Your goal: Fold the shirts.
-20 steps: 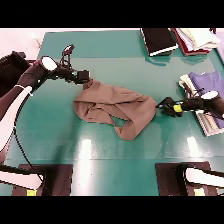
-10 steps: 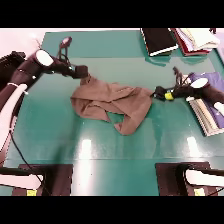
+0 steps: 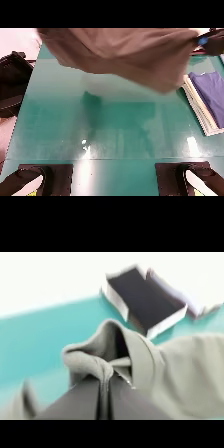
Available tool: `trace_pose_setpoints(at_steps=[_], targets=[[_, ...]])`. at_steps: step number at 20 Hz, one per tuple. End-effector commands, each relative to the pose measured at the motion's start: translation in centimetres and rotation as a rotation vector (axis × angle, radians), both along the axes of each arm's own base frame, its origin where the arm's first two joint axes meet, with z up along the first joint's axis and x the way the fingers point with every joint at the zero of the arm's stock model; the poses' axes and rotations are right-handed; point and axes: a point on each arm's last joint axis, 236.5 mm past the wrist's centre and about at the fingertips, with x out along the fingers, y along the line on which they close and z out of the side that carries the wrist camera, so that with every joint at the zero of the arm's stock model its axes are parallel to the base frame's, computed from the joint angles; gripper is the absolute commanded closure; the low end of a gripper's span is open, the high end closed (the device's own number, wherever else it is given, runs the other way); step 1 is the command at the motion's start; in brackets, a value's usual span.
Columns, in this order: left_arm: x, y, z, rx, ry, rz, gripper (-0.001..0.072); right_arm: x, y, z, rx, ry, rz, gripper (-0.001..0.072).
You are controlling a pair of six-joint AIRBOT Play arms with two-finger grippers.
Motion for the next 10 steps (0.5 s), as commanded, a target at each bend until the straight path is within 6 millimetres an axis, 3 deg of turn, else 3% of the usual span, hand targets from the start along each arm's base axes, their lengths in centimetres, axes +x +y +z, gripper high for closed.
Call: trace_pose_setpoints(at_steps=[1, 3, 6, 8, 10], targets=[[-9.1, 2.2, 6.5, -0.027, -0.190, 0.010, 0.0684, -6.0, -2.5, 7.2, -0.072, -0.152, -0.108, 0.0694], [-10.9, 2.5, 6.9, -0.032, -0.202, 0.006, 0.0684, -7.9, -3.4, 9.1, -0.089, -0.179, -0.144, 0.0694], [-10.0, 1.9, 4.6, 0.010, -0.116, -0.010, 0.0684, -8.0, -3.4, 9.5, -0.088, -0.149, -0.144, 0.0694], [-7.2, 1.0, 0.5, 0.064, 0.025, -0.027, 0.0684, -6.1, -3.3, 7.1, -0.088, -0.036, -0.136, 0.0695], [-3.2, 0.2, -5.7, 0.126, 0.209, -0.035, 0.0683, -2.7, -3.2, 2.0, -0.093, 0.141, -0.117, 0.0695]])
